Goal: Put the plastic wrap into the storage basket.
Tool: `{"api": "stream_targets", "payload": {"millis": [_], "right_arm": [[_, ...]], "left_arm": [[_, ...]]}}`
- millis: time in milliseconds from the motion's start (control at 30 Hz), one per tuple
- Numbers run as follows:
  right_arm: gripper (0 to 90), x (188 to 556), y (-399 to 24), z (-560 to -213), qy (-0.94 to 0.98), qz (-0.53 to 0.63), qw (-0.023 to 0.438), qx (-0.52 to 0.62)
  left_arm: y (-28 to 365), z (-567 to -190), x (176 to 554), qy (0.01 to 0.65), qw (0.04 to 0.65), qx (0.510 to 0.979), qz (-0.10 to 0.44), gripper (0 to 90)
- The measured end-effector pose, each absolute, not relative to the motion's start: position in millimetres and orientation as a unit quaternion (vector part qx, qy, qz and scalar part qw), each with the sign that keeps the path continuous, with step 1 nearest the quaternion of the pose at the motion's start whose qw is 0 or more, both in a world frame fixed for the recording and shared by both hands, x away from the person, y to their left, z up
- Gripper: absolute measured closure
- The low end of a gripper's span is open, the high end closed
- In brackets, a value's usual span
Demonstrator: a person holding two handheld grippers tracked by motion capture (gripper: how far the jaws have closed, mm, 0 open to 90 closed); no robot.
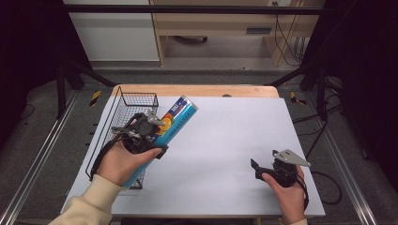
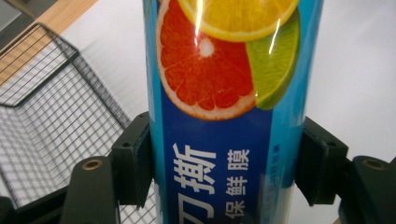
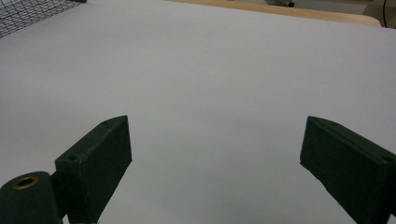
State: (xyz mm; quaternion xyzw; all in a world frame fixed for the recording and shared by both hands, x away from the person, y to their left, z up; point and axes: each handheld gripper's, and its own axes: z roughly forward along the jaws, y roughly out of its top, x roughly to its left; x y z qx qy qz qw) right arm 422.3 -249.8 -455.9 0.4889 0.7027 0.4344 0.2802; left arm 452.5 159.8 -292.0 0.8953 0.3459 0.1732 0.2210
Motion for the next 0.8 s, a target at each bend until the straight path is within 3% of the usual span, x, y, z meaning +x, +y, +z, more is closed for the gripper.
{"api": "stream_targets", "payload": {"millis": [400, 800], "right_arm": [[7.4, 423, -252, -457, 0.700, 0.437, 0.272, 0.495], [6.0, 423, -253, -457, 0.698, 0.437, 0.268, 0.500]], "left_arm": [[207, -295, 447, 0.392, 0.212, 0.876, 0.182, 32.2], [227, -298, 447, 0.415, 0.205, 0.868, 0.181, 32.2]]}}
